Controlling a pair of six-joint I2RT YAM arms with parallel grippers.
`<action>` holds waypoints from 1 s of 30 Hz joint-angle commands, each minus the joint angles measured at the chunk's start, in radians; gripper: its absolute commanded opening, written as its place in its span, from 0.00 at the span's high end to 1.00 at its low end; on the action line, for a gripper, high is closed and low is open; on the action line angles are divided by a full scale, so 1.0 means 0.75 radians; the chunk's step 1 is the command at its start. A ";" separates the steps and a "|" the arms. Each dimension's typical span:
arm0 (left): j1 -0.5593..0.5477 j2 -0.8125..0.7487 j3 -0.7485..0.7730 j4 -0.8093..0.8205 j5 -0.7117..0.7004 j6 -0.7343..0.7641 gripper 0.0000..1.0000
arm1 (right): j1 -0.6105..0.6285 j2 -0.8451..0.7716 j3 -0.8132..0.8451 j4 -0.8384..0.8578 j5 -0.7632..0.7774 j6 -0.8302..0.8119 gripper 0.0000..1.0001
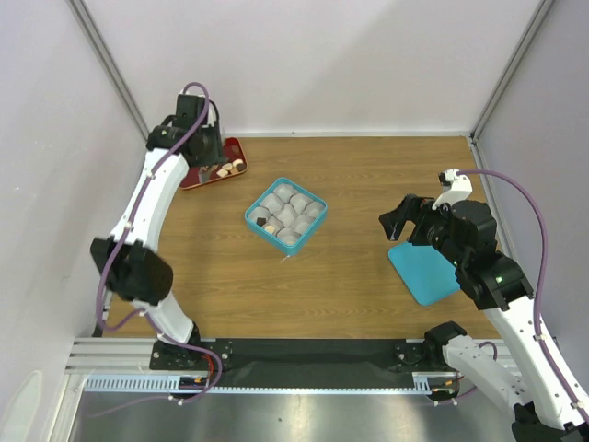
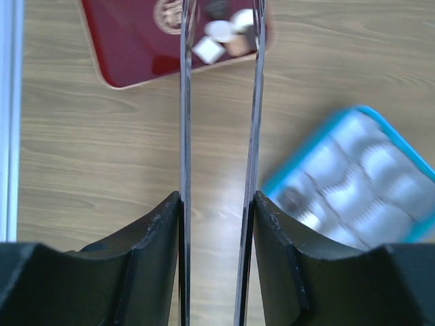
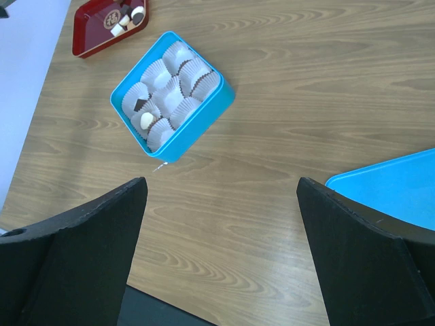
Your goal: Pack the chocolate
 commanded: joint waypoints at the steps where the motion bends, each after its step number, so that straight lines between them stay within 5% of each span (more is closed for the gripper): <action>1: 0.123 0.130 0.120 0.044 0.006 0.053 0.51 | -0.004 0.007 0.020 0.051 0.008 0.006 0.00; 19: 0.189 0.617 0.331 0.269 0.024 0.133 0.48 | -0.002 0.083 0.024 0.086 0.062 -0.012 0.00; 30: 0.189 0.699 0.335 0.281 0.008 0.141 0.52 | -0.008 0.113 0.006 0.106 0.066 -0.027 0.00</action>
